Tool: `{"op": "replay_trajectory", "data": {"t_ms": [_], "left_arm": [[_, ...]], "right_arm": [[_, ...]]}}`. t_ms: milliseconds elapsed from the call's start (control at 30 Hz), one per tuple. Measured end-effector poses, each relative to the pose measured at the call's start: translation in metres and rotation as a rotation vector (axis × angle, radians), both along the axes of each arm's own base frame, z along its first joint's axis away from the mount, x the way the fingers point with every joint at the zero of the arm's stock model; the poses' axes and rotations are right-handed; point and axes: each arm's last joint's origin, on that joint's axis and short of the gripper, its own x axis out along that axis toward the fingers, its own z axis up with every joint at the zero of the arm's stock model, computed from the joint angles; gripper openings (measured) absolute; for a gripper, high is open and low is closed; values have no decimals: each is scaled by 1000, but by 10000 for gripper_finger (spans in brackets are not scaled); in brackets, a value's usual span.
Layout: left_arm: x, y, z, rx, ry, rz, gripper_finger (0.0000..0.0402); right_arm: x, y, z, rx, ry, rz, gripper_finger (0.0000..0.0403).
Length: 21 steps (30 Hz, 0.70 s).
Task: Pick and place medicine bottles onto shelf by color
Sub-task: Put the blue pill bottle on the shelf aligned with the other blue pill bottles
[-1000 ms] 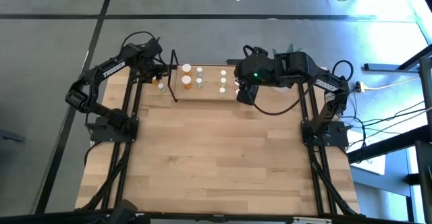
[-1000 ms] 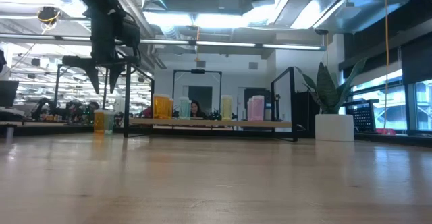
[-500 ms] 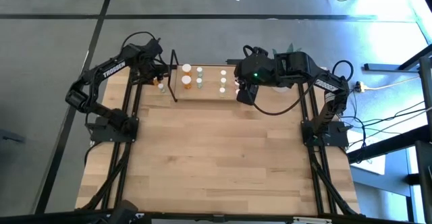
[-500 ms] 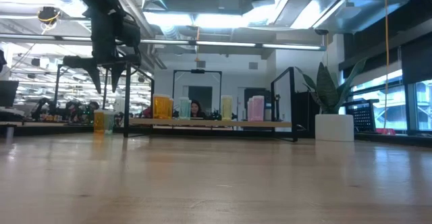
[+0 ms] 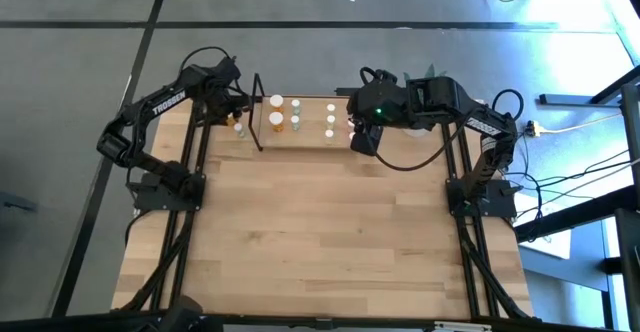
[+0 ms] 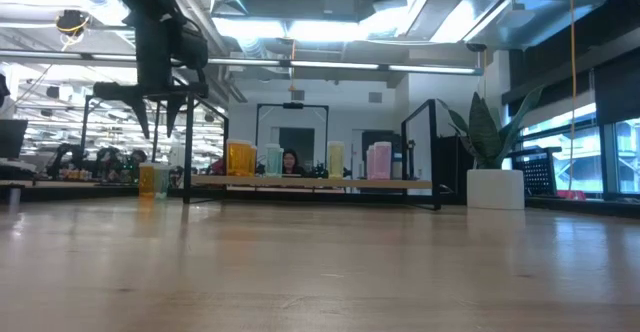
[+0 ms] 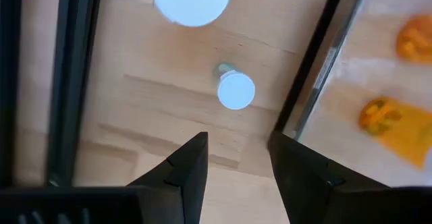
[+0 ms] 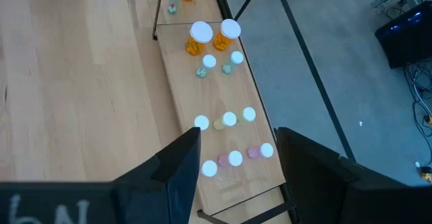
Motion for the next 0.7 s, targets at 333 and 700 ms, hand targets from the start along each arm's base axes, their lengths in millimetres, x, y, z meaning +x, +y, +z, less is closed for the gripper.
{"op": "replay_trajectory", "data": {"t_ms": [333,700], "left_arm": [[3,-2,0,-34,-27,222,154],[1,-1,0,-20,3,351,252]], "right_arm": [[0,0,0,0,0,0,197],[0,0,0,0,0,0,197]]}}
